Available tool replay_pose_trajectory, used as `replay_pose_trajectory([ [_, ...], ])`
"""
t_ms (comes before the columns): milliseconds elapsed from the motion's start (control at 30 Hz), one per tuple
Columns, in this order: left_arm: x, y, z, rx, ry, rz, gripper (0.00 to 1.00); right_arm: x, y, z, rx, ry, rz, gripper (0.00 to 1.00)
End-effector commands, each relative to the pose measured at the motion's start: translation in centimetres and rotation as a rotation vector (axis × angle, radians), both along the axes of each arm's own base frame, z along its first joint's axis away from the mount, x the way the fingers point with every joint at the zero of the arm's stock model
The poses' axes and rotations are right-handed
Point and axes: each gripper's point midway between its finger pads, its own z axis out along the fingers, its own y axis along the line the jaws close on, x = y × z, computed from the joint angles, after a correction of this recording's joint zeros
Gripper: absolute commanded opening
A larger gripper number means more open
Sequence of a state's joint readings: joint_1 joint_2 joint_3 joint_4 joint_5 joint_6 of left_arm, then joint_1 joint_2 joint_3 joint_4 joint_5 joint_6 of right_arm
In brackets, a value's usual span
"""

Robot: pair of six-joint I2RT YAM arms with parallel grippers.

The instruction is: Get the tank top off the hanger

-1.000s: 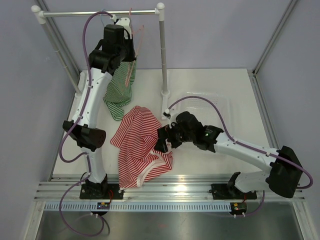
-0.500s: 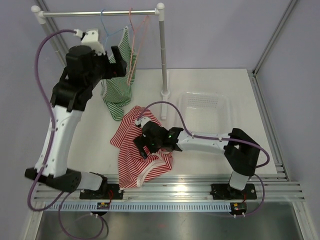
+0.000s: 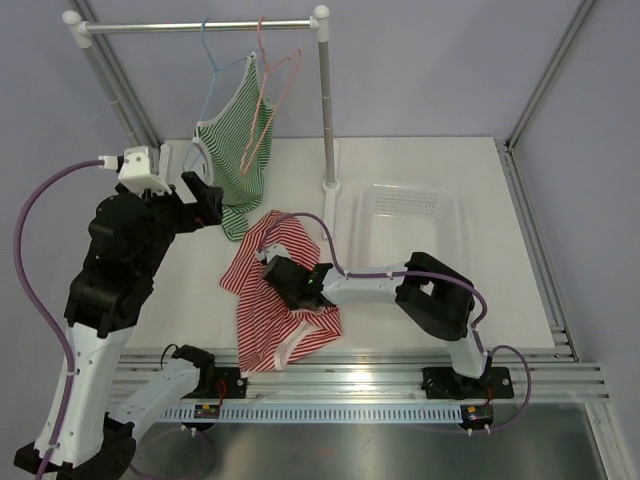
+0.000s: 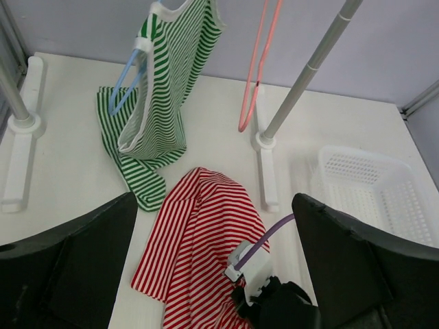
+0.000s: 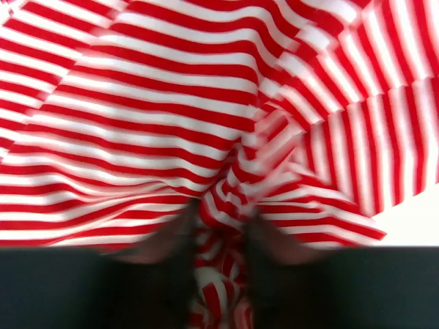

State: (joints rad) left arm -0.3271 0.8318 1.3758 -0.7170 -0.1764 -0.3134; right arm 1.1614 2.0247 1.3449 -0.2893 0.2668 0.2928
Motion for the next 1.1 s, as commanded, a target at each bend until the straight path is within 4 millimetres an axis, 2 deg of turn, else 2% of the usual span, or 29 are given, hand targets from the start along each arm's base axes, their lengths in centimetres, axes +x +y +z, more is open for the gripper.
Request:
replay_pose_trajectory([
  [0, -1.1, 2.1, -0.5, 0.037, -0.041, 0.079, 0.99, -0.6, -1.4, -1.2, -0.047, 0.001, 0.012, 0.13],
  [33, -1.8, 3.3, -0.5, 0.051, -0.065, 0.128, 0.99, -0.5, -1.4, -0.6, -0.034, -0.007, 0.014, 0.00],
  [67, -2.0, 3.8, -1.0, 0.059, -0.066, 0.150, 0.99, -0.4, -1.3, 1.0, -0.005, -0.026, 0.017, 0.00],
  [100, -1.8, 4.3, -2.9, 0.077, -0.034, 0.174, 0.99, -0.1, -1.2, 2.1, 0.008, -0.047, 0.019, 0.00],
  [133, -2.1, 5.1, -3.1, 0.075, -0.044, 0.219, 0.99, 0.1, -1.2, 3.3, 0.023, -0.068, 0.020, 0.00],
  [167, -2.8, 5.5, -3.3, 0.063, -0.064, 0.233, 0.99, 0.5, -1.0, 6.1, 0.069, -0.109, 0.013, 0.00],
  [200, -3.1, 5.7, -3.7, 0.054, -0.070, 0.242, 0.99, 0.8, -1.1, 7.7, 0.084, -0.140, 0.018, 0.00],
  [233, -2.9, 5.8, -5.0, 0.059, -0.059, 0.250, 0.99, 1.1, -1.3, 9.2, 0.095, -0.168, 0.010, 0.00],
  [267, -3.5, 6.1, -5.0, 0.049, -0.081, 0.254, 0.99, 2.0, -1.6, 12.8, 0.139, -0.231, -0.026, 0.00],
  [300, -3.6, 6.1, -5.4, 0.045, -0.084, 0.257, 0.99, 2.2, -2.2, 14.2, 0.135, -0.255, -0.033, 0.00],
  [333, -3.6, 6.3, -6.6, 0.055, -0.066, 0.269, 0.99, 2.4, -2.6, 15.8, 0.149, -0.283, -0.050, 0.00],
  [367, -3.6, 6.4, -7.0, 0.054, -0.063, 0.275, 0.99, 2.7, -3.0, 19.0, 0.199, -0.326, -0.070, 0.00],
  [433, -3.8, 6.8, -7.9, 0.059, -0.056, 0.290, 0.99, 3.4, -4.4, 21.7, 0.205, -0.387, -0.113, 0.00],
  [467, -3.8, 6.8, -8.0, 0.059, -0.058, 0.292, 0.99, 3.5, -5.0, 24.6, 0.248, -0.422, -0.131, 0.00],
  [500, -3.8, 6.8, -8.1, 0.062, -0.054, 0.294, 0.99, 3.8, -6.1, 25.9, 0.232, -0.457, -0.154, 0.00],
  [567, -3.7, 6.8, -8.0, 0.058, -0.060, 0.296, 0.99, 4.3, -7.8, 30.3, 0.269, -0.531, -0.195, 0.00],
  [633, -3.5, 6.7, -8.0, 0.058, -0.058, 0.290, 0.99, 4.5, -9.3, 32.9, 0.275, -0.573, -0.220, 0.00],
  [667, -3.4, 6.7, -8.1, 0.060, -0.054, 0.292, 0.99, 4.9, -10.8, 36.0, 0.306, -0.625, -0.269, 0.00],
  [733, -3.4, 6.7, -8.3, 0.063, -0.049, 0.294, 0.99, 5.4, -13.1, 38.3, 0.288, -0.675, -0.310, 0.00],
  [767, -3.4, 6.7, -8.4, 0.063, -0.046, 0.296, 0.99, 5.4, -14.5, 40.5, 0.318, -0.703, -0.346, 0.00],
  [867, -3.7, 7.2, -8.2, 0.067, -0.054, 0.314, 0.99, 6.2, -19.0, 42.7, 0.295, -0.742, -0.457, 0.00],
  [933, -4.0, 7.6, -7.7, 0.067, -0.062, 0.334, 0.99, 6.5, -21.9, 42.6, 0.258, -0.735, -0.516, 0.00],
  [967, -4.1, 7.7, -7.6, 0.067, -0.068, 0.335, 0.99, 6.5, -22.4, 41.8, 0.249, -0.715, -0.523, 0.00],
  [1033, -4.2, 7.8, -7.3, 0.063, -0.075, 0.340, 0.99, 6.6, -24.3, 41.6, 0.254, -0.712, -0.563, 0.00],
  [1067, -4.2, 7.8, -7.3, 0.064, -0.075, 0.338, 0.99, 6.9, -24.8, 40.3, 0.232, -0.702, -0.581, 0.00],
])
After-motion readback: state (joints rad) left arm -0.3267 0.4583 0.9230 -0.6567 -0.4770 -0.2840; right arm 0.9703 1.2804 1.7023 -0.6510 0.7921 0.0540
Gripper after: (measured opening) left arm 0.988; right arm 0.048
